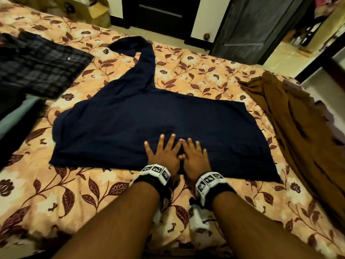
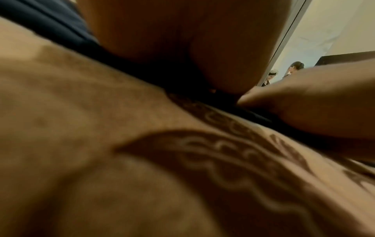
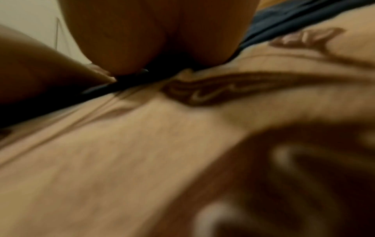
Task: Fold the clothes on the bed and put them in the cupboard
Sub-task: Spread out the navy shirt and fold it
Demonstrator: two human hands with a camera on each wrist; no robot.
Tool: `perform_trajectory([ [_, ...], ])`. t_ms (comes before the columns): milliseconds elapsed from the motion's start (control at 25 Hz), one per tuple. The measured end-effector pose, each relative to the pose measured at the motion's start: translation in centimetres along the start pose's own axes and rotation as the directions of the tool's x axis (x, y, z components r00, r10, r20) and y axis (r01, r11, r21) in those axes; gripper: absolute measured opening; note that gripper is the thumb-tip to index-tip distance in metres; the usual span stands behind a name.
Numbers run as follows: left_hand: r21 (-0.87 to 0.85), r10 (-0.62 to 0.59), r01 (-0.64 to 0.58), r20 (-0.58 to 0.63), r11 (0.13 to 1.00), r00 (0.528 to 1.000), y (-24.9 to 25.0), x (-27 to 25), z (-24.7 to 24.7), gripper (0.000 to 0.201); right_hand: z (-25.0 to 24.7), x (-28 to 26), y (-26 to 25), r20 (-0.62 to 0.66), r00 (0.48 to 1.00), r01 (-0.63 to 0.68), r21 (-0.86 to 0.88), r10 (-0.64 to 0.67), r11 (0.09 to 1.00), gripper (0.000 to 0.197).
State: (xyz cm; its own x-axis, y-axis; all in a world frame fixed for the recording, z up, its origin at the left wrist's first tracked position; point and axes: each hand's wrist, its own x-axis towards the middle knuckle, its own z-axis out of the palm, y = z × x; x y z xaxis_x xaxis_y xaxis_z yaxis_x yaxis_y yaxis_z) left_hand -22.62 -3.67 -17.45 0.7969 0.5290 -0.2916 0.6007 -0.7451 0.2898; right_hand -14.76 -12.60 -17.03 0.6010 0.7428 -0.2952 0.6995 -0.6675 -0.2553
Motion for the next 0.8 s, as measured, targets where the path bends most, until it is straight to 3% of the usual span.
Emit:
perform_trajectory([
  [120,0.006,-0.054,0.053,0.096,0.999,0.994,-1.1,1.1,1.3,0.059,0.9,1.0,1.2,0.111,0.994,-0.004,-0.001,0.004,1.000,0.055],
  [240,0.087,-0.076,0.063,0.151,0.994,0.986,-3.4,0.9,-0.1,0.071,0.1,0.5,5.6,0.124,0.992,-0.006,-0.092,0.017,0.996,0.065],
  [400,0.196,-0.235,0.199,0.182,0.960,0.955,-10.9,-1.5,-3.8,0.084,-2.3,-0.8,13.6,0.066,0.972,-0.220,-0.091,0.227,0.971,0.080],
  [520,0.270,-0.265,0.219,0.148,0.938,0.953,-14.9,-4.1,-5.8,0.092,-3.8,-0.9,14.1,0.104,0.933,-0.335,-0.095,0.344,0.937,0.078],
  [640,0.222,-0.163,0.162,-0.014,0.961,0.987,-10.0,-2.0,-5.7,0.091,-4.6,1.2,9.7,0.067,0.967,-0.245,-0.026,0.246,0.969,0.076],
  [720,0.098,0.072,-0.063,-0.096,0.993,0.993,-2.4,1.5,-4.5,0.075,-3.8,2.1,8.6,0.065,0.985,-0.159,-0.066,0.163,0.985,0.073],
  [760,0.038,0.166,-0.164,-0.079,0.986,0.983,1.6,3.2,-3.3,0.066,-3.3,2.2,8.9,0.075,0.981,-0.172,-0.078,0.178,0.982,0.073],
  [800,-0.027,0.184,-0.184,-0.026,0.982,0.983,4.6,3.9,-2.0,0.060,-2.4,2.2,9.1,0.083,0.974,-0.203,-0.085,0.210,0.976,0.072],
])
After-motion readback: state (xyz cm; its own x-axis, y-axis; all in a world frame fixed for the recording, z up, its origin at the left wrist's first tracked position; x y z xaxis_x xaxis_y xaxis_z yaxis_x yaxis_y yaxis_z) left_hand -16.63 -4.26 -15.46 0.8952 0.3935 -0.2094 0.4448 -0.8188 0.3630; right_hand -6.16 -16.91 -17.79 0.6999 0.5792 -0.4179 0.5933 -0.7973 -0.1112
